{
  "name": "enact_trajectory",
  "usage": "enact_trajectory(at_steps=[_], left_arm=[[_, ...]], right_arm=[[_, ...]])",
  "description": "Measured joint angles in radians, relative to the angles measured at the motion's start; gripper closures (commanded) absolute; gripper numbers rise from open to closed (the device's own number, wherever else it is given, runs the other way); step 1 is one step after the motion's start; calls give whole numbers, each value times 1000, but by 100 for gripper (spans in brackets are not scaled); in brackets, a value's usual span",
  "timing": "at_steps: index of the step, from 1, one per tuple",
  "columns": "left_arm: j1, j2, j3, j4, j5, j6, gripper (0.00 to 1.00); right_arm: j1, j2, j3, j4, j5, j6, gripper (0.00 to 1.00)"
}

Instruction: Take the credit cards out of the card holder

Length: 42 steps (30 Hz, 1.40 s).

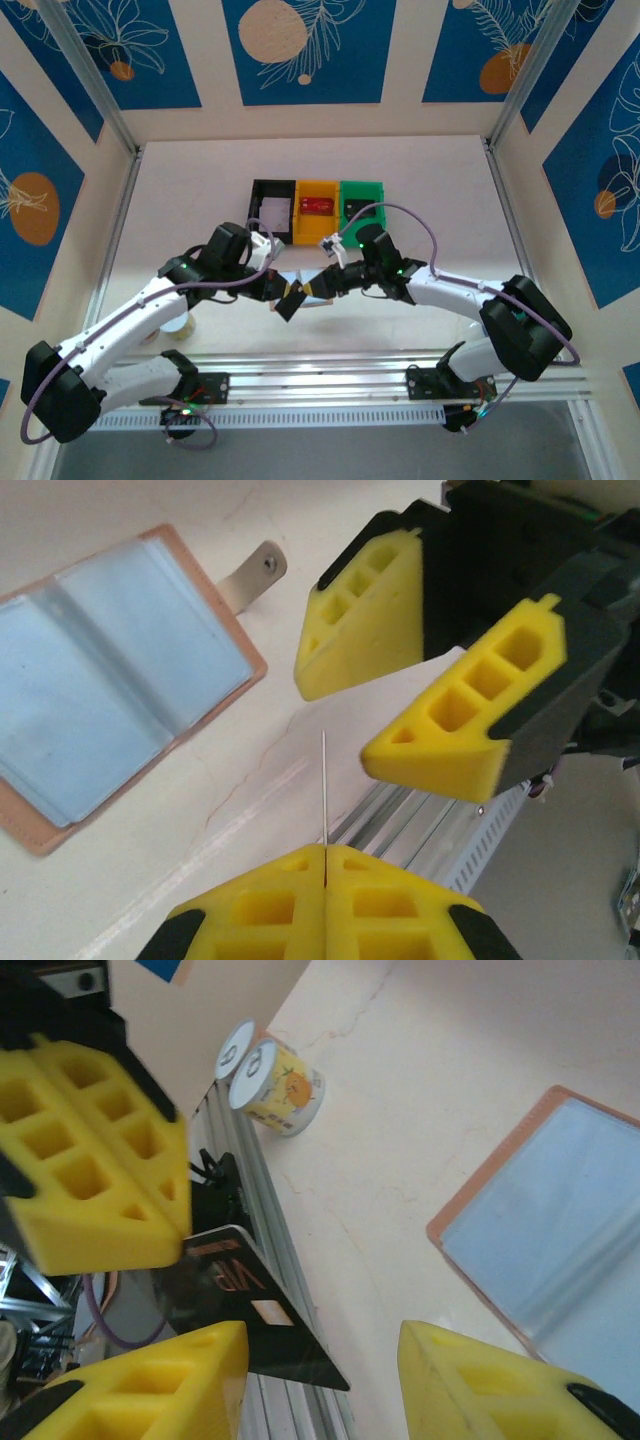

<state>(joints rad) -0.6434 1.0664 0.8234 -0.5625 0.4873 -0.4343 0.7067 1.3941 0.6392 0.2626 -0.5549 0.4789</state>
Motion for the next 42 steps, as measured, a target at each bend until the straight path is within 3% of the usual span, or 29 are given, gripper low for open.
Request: enact_trajectory(at_steps=[16, 23, 29, 32, 33, 35, 38, 42], left_arm=[[7, 0, 0, -3, 87, 0, 100], [9, -1, 0, 0, 105, 0, 100], [23, -5, 0, -6, 98, 2, 100], [25, -5, 0, -6, 98, 8, 100], [26, -6, 0, -6, 99, 11, 97], [26, -9, 2, -7, 100, 23, 79], [28, -12, 29, -47, 99, 47, 62], [28, -29, 97, -151, 104, 107, 56]], right_arm=[[60, 2, 0, 22, -83, -56, 62], [66, 14, 0, 21, -101, -72, 78], [66, 15, 0, 25, -129, -77, 99], [61, 15, 0, 29, -140, -69, 100], [56, 15, 0, 29, -148, -68, 100], [46, 15, 0, 30, -167, -61, 100], [30, 16, 10, 27, -215, -54, 100], [27, 38, 76, -35, -283, -72, 100]])
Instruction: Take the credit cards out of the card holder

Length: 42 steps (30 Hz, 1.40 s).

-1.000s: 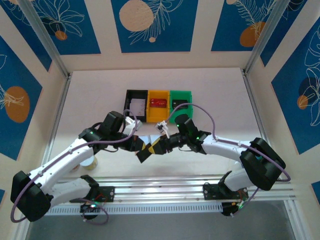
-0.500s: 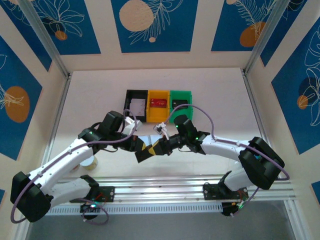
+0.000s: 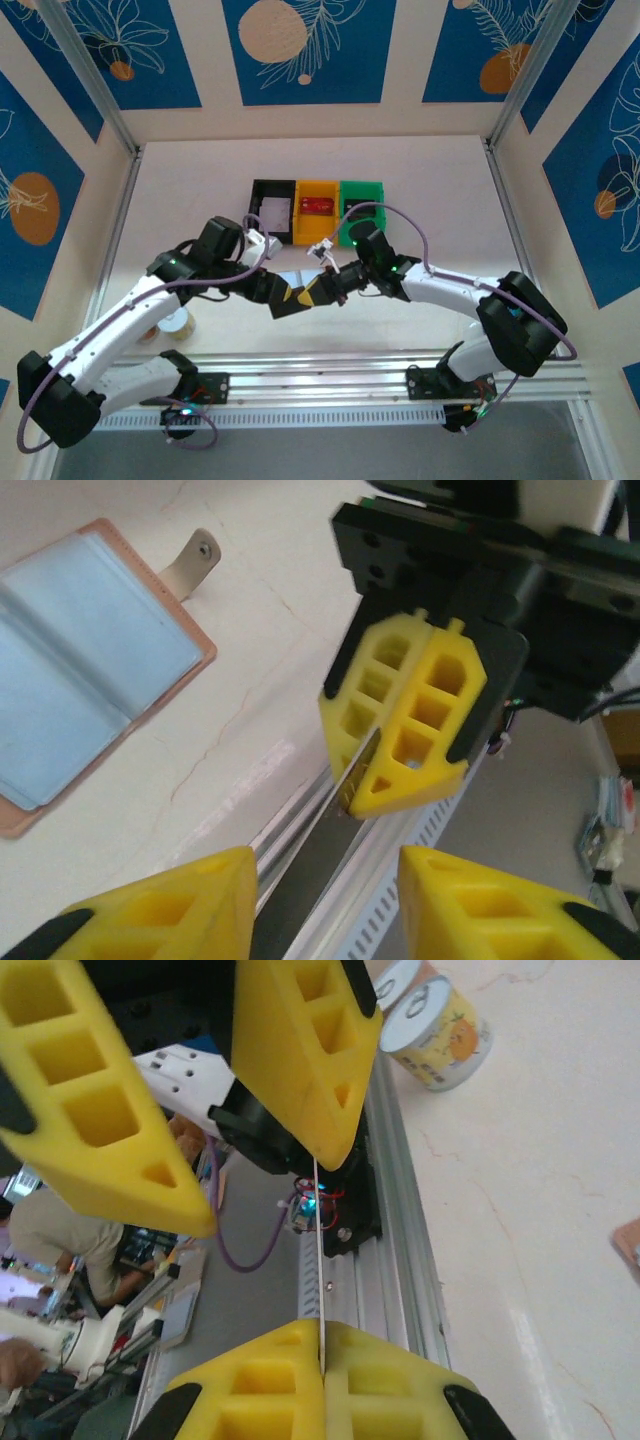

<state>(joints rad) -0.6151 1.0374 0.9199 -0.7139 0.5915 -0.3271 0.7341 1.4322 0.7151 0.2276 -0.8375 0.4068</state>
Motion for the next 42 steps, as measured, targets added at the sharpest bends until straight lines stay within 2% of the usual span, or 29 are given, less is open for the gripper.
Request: enact_trajectory(at_steps=[6, 9, 15, 22, 26, 27, 28, 31, 35, 39, 42], left_arm=[[0, -11, 14, -87, 23, 54, 54], [0, -4, 14, -108, 31, 67, 57], [-2, 2, 9, -121, 64, 75, 72], [-38, 16, -4, -119, 122, 74, 78], [-58, 32, -4, -115, 150, 74, 100], [-61, 33, -4, -113, 154, 82, 100], [-64, 32, -4, -112, 158, 77, 100], [-64, 32, -4, -111, 157, 79, 100], [-66, 9, -4, -113, 111, 56, 100], [-66, -91, -49, -17, 25, -64, 100], [-66, -207, -144, 138, -42, -211, 100]], right_arm=[[19, 11, 53, -99, -72, -61, 100], [19, 11, 57, -148, -97, -92, 100], [19, 10, 74, -234, -125, -150, 100], [3, -4, 89, -277, -139, -178, 100], [3, -4, 103, -305, -137, -192, 100], [2, -3, 103, -314, -136, -194, 100], [0, -3, 103, -322, -135, -196, 97], [-5, -11, 103, -327, -119, -191, 76], [-61, -121, 78, -289, -1, -127, 57], [-148, -310, -35, -163, 107, -15, 50], [-159, -410, -150, -45, 167, 90, 47]])
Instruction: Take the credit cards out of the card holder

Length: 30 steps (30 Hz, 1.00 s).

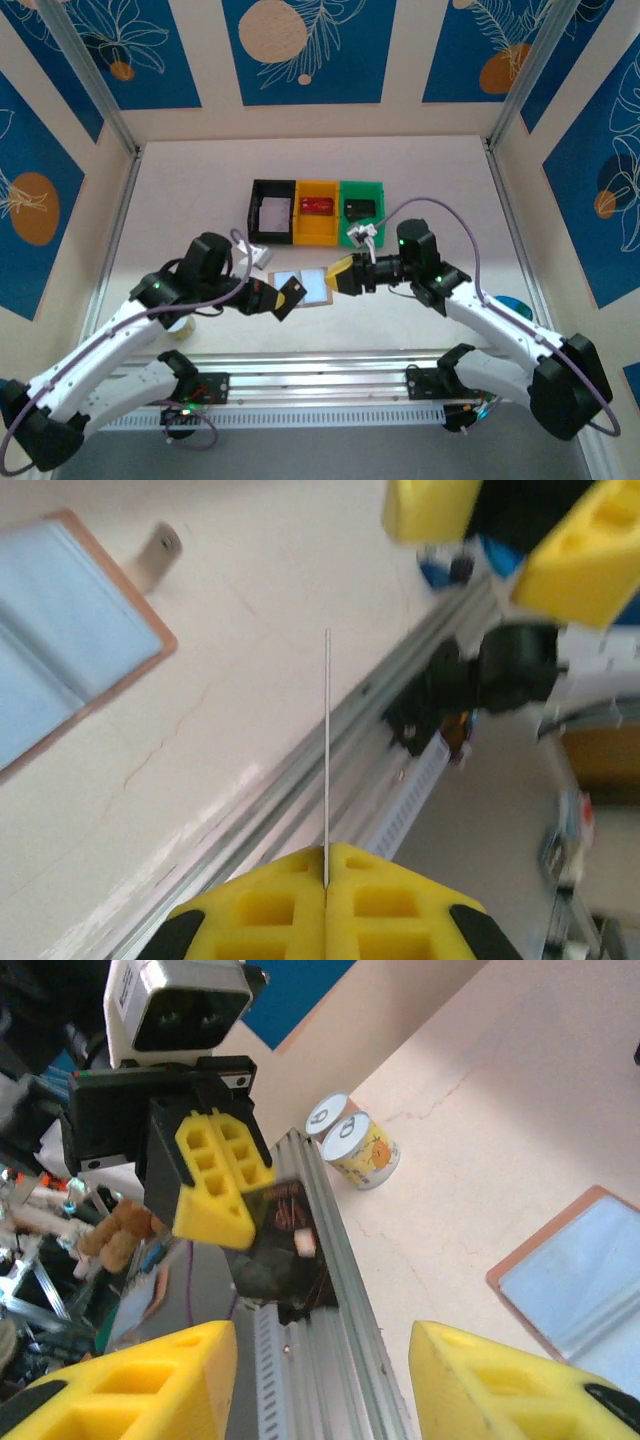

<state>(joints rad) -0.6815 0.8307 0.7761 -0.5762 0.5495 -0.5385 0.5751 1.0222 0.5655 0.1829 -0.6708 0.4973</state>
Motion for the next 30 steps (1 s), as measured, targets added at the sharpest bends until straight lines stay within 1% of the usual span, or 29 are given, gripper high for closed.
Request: enact_trajectory(at_steps=[4, 6, 9, 11, 14, 17, 20, 26, 30], left_arm=[[-3, -109, -140, 214, -87, -189, 100], [-10, -128, -185, 310, -119, -255, 100], [-31, -136, -255, 459, -158, -344, 100], [-50, -136, -290, 536, -178, -387, 100], [-92, -136, -327, 644, -212, -436, 100], [-131, -136, -347, 725, -242, -464, 100], [-150, -145, -366, 793, -268, -485, 100], [-172, -149, -389, 861, -292, -507, 100], [-179, -149, -394, 886, -298, -509, 100]], right_arm=[[42, -56, -132, 138, 75, 138, 44], [80, -69, -173, 200, 125, 192, 41], [143, -77, -204, 284, 206, 249, 40], [177, -74, -204, 332, 257, 273, 40], [205, -48, -203, 399, 299, 297, 40], [217, -5, -200, 434, 323, 310, 40], [224, 28, -190, 440, 336, 317, 41], [230, 55, -153, 457, 351, 321, 47], [239, 60, -123, 470, 350, 316, 61]])
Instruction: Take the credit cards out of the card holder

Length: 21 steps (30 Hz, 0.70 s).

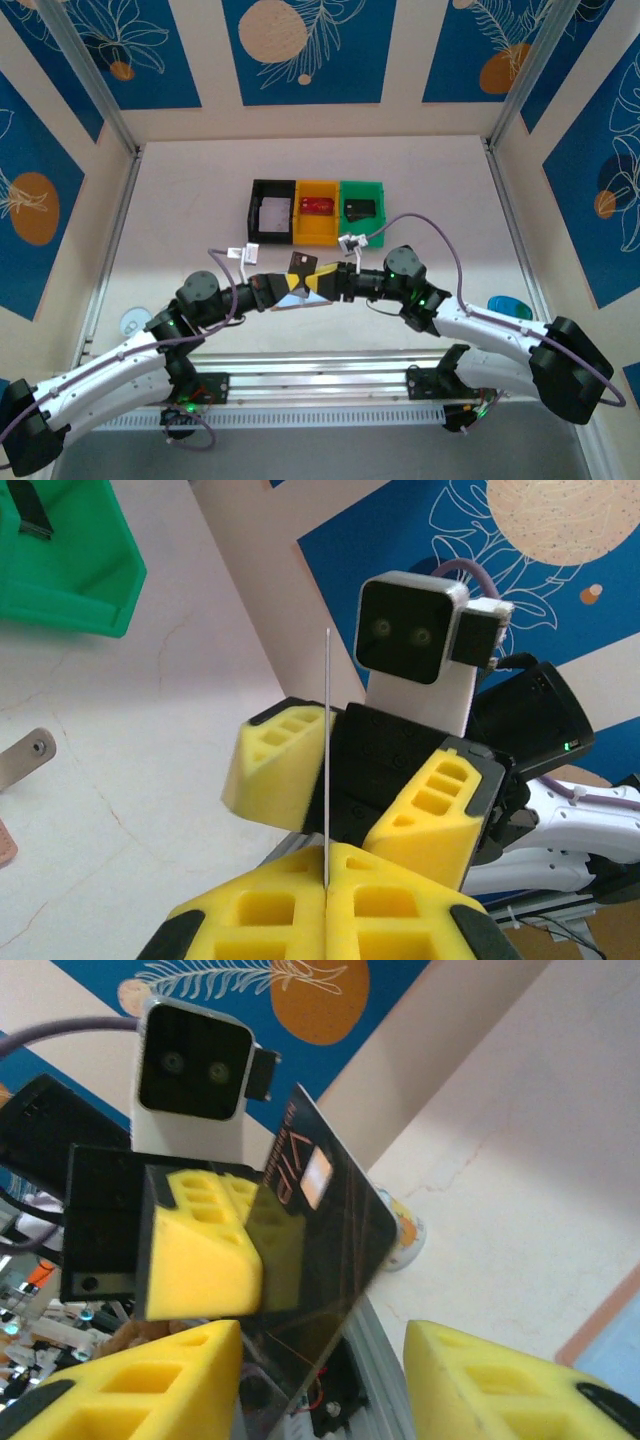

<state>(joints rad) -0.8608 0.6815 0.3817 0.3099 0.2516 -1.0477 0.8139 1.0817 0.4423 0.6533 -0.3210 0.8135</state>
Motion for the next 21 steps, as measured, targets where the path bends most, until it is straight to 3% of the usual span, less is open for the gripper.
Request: enact_trajectory(at_steps=[7, 9, 11, 13, 18, 21], left_arm=[[-6, 4, -11, 29, -7, -2, 100], [-6, 8, -11, 27, -15, -2, 88], [-6, 7, -11, 15, -22, 6, 64], [-7, -1, -5, -27, -20, 28, 52], [0, -37, 149, -312, -7, 163, 37], [23, -35, 288, -467, 27, 274, 34]], right_arm=[[16, 21, 11, 26, 0, 0, 84], [16, 21, 12, 28, 0, -3, 92], [16, 13, 20, 13, -5, -6, 100], [10, -10, 38, -35, -15, -25, 100], [-76, -63, 115, -221, -87, -79, 100], [-126, -66, 171, -359, -180, -128, 100]])
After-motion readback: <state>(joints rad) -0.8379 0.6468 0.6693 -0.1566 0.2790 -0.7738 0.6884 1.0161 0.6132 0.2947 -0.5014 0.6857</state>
